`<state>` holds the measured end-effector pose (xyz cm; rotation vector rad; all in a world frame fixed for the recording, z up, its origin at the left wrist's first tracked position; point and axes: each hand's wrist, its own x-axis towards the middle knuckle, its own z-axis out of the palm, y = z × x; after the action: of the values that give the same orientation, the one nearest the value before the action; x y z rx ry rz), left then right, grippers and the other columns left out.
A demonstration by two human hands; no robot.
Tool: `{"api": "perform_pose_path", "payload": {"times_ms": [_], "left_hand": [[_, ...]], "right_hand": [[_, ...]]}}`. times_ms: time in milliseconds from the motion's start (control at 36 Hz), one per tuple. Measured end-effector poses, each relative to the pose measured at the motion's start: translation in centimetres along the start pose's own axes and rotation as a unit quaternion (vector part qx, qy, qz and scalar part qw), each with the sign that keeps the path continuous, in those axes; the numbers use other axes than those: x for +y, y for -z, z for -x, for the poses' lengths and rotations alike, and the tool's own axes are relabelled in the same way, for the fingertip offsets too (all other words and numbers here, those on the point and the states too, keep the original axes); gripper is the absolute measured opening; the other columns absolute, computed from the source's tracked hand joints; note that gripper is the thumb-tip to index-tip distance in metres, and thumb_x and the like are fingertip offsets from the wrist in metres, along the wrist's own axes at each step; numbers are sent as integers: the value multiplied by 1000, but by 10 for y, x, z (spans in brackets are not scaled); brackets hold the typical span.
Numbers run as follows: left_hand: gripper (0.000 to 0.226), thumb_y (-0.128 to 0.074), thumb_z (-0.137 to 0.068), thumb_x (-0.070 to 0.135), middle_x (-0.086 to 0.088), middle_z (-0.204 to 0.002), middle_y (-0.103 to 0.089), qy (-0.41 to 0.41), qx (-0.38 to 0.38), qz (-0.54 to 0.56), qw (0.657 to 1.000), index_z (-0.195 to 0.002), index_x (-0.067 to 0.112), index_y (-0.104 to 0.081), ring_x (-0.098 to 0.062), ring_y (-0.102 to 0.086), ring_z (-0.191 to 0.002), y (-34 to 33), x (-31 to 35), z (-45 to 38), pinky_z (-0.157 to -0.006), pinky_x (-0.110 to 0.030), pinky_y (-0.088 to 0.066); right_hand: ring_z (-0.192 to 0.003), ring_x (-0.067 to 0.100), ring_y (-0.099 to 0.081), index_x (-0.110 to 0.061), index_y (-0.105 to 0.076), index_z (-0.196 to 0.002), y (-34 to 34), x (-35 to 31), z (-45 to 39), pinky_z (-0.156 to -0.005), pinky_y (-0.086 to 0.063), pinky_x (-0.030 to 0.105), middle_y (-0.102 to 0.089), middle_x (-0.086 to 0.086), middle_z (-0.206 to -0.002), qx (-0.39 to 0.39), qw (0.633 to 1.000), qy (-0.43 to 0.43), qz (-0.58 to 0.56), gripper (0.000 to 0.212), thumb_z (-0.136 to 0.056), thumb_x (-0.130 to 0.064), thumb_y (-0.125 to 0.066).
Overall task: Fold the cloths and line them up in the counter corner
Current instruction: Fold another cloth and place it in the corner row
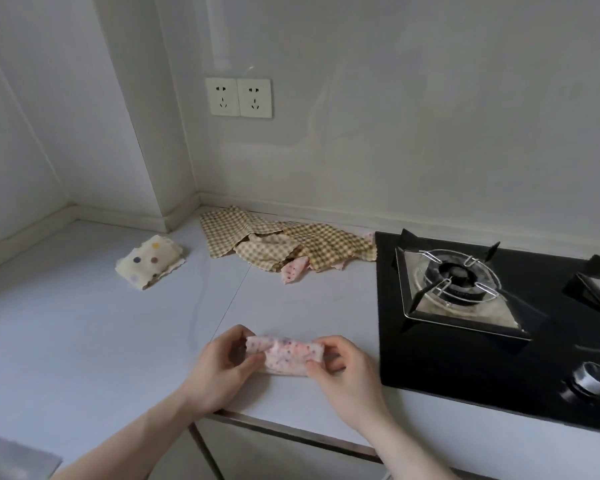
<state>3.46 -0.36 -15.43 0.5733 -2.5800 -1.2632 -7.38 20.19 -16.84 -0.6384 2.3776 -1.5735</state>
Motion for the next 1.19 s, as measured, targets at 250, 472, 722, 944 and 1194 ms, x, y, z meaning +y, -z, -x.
{"api": "perform_pose_path", "payload": {"times_ms": [250,472,722,944,1194], "left_hand": [[13,-68,-92,12,-4,-79,-67,156,-43,134,978,-91,3,-59,-14,-57,-65,37,102,21,-57,-28,-41],[11,-64,-97,20,-8,-90,-69,101,-69,140,982,-96,9,-61,-12,-62,-69,120,217,71,-62,-25,-51],[7,-66,-96,15,-1,-84,-73,50,-151,167,973,-96,8,-65,-11,-64,-70,122,307,66,-66,-31,-53],[20,-66,-97,28,4,-72,-63,-14,-243,137,960,-89,10,-63,-6,-58,-63,66,378,55,-64,-29,-50],[20,-62,-98,38,8,-79,-74,-111,-277,86,951,-92,19,-66,-6,-68,-69,-33,477,72,-67,-25,-54]], "right_hand": [[-89,14,-74,-19,-75,-90,60,-90,24,-74,-56,20,-78,-6,-86,-80,977,-193,-35,20,-77,-5,-82],[-73,7,-67,-23,-70,-102,132,-229,74,-66,-51,20,-76,-2,-90,-99,976,-186,-50,14,-90,-27,-73],[-85,6,-72,-27,-69,-107,210,-287,124,-69,-50,15,-77,-5,-94,7,982,-180,-59,21,-87,-26,-76],[-88,2,-72,-30,-69,-109,289,-275,158,-70,-50,15,-77,-11,-95,109,974,-190,-58,22,-89,-27,-76],[-85,3,-71,-33,-71,-99,404,-229,209,-74,-57,23,-75,-13,-90,174,963,-202,-26,12,-89,-37,-73]]}}
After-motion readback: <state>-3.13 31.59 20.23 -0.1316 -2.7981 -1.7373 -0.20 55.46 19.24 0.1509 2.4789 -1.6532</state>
